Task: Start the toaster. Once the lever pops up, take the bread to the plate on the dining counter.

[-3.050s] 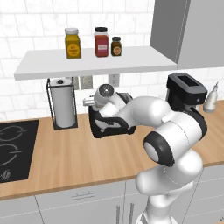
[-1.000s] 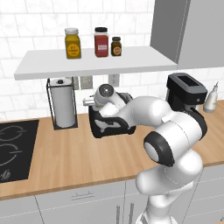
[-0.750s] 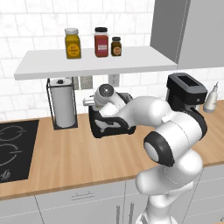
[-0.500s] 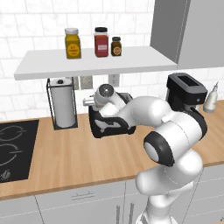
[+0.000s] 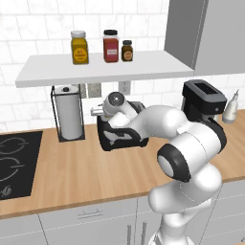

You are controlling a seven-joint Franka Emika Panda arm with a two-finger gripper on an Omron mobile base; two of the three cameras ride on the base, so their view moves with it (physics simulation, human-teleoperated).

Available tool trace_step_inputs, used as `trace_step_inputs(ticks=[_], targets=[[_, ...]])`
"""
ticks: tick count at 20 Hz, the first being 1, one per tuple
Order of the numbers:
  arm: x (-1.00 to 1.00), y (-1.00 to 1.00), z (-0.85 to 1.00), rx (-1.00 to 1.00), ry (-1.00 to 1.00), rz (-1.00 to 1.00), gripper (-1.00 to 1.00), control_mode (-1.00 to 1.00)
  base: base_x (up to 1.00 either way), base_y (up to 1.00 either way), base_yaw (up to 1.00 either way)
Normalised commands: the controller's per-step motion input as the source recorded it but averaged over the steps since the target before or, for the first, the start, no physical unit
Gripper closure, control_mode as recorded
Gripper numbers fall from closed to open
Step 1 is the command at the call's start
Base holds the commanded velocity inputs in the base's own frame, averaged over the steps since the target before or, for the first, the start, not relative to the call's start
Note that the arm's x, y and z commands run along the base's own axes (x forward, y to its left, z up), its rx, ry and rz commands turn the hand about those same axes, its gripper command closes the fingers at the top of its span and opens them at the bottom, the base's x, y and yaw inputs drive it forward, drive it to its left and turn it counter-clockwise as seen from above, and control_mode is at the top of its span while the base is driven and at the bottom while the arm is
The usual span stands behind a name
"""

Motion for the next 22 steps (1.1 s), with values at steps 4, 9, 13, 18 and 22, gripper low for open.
trace_step_inputs(ticks=[4,9,13,18,22], targets=[[0.00,0.00,0.00,0.00,0.00,0.00,-1.00,-1.00,0.00,0.00,0.00],[0.00,0.00,0.00,0.00,0.00,0.00,-1.00,-1.00,0.00,0.00,0.00],[0.00,0.00,0.00,0.00,0.00,0.00,-1.00,-1.00,0.00,0.00,0.00],[0.00,0.00,0.00,0.00,0.00,0.00,-1.00,-1.00,0.00,0.00,0.00],[0.00,0.00,0.00,0.00,0.00,0.00,-1.00,-1.00,0.00,0.00,0.00]])
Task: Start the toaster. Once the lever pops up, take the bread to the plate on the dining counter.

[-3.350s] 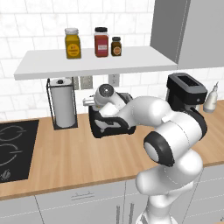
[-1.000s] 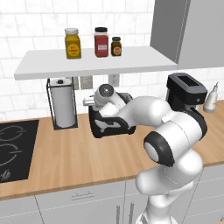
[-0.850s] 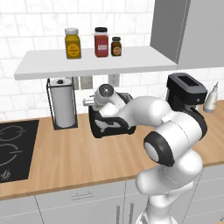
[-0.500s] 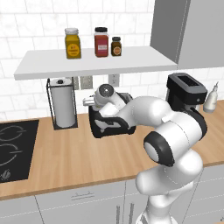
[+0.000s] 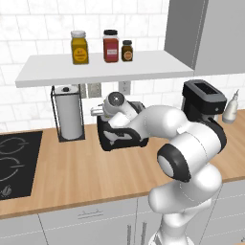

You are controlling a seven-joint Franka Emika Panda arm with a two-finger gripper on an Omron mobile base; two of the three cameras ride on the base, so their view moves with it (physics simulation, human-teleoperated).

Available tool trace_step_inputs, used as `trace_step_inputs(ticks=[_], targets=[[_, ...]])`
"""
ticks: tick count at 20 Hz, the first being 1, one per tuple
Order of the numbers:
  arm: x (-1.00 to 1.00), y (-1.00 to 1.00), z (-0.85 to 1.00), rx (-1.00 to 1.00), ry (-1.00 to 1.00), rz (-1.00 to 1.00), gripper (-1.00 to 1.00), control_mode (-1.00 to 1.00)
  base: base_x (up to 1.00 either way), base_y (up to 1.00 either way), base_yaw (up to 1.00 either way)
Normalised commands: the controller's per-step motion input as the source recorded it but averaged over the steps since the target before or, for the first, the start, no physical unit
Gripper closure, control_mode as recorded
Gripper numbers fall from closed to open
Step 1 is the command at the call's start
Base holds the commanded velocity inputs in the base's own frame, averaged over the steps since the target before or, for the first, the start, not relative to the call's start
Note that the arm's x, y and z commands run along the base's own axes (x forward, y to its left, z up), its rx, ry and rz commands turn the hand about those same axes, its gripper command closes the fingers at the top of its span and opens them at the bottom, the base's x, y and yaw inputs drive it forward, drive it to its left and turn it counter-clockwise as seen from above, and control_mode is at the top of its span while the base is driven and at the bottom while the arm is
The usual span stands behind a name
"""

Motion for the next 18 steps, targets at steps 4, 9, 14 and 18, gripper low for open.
trace_step_inputs(ticks=[4,9,14,18], targets=[[0.00,0.00,0.00,0.00,0.00,0.00,-1.00,-1.00,0.00,0.00,0.00],[0.00,0.00,0.00,0.00,0.00,0.00,-1.00,-1.00,0.00,0.00,0.00],[0.00,0.00,0.00,0.00,0.00,0.00,-1.00,-1.00,0.00,0.00,0.00],[0.00,0.00,0.00,0.00,0.00,0.00,-1.00,-1.00,0.00,0.00,0.00]])
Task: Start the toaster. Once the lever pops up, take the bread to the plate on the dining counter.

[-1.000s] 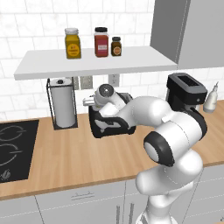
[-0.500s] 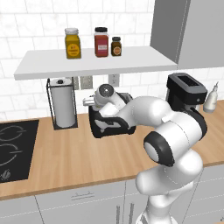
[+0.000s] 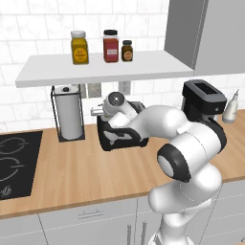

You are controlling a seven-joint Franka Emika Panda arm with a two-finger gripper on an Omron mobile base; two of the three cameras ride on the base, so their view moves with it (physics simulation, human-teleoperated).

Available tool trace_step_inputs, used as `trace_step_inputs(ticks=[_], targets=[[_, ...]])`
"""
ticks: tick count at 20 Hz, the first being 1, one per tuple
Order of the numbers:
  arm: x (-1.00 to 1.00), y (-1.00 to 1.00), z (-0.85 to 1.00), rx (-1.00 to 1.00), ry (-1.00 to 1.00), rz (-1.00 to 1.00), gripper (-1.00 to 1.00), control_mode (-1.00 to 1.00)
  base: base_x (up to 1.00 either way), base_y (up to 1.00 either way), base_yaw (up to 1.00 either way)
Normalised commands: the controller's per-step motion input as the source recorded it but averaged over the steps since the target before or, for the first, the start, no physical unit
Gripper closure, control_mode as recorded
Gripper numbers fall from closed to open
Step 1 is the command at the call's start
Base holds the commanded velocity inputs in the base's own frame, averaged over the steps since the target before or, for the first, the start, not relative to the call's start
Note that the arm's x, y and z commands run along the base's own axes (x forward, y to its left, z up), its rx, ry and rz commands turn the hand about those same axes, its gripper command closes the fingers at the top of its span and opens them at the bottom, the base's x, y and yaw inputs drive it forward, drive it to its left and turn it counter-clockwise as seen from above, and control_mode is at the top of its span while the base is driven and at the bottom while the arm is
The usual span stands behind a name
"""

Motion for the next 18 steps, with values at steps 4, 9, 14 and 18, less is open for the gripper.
trace_step_inputs(ticks=[4,9,14,18], targets=[[0.01,0.00,0.00,0.00,0.00,0.00,-1.00,-1.00,0.00,0.00,0.00],[0.11,0.00,0.00,0.00,0.00,0.00,-1.00,-1.00,0.00,0.00,0.00],[0.12,0.00,0.00,0.00,0.00,0.00,-1.00,-1.00,0.00,0.00,0.00],[0.09,0.00,0.00,0.00,0.00,0.00,-1.00,-1.00,0.00,0.00,0.00]])
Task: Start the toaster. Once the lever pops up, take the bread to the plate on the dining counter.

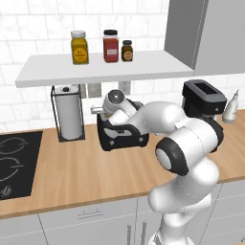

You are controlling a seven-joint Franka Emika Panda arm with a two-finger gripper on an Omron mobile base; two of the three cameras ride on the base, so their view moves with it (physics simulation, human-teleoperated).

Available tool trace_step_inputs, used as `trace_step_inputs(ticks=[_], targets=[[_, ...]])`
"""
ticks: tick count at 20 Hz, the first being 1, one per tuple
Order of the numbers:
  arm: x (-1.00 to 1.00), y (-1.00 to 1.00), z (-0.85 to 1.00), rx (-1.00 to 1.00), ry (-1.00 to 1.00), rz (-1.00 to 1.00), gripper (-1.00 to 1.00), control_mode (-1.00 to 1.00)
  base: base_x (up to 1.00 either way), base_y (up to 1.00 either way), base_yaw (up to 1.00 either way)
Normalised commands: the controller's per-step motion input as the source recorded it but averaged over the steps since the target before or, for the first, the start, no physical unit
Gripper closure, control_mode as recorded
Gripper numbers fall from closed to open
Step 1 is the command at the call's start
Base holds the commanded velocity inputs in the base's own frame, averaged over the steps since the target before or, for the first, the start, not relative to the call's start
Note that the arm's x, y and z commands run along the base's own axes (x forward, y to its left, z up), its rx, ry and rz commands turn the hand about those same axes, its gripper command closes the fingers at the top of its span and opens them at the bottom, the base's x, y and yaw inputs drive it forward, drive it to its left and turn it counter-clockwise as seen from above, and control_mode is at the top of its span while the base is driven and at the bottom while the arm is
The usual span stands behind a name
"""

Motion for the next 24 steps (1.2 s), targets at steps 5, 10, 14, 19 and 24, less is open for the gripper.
trace_step_inputs(ticks=[5,10,14,19,24], targets=[[0.08,0.00,0.00,0.00,0.00,0.00,-1.00,-1.00,0.00,0.00,0.00],[0.05,0.00,0.00,0.00,0.00,0.00,-1.00,-1.00,0.00,0.00,0.00],[0.02,0.02,0.00,0.00,0.00,0.00,-1.00,-1.00,0.00,0.00,0.00],[0.00,0.04,0.00,0.00,0.00,0.00,-1.00,-1.00,0.00,0.00,0.00],[0.01,0.01,0.00,0.00,0.00,0.00,-1.00,-1.00,0.00,0.00,0.00]])
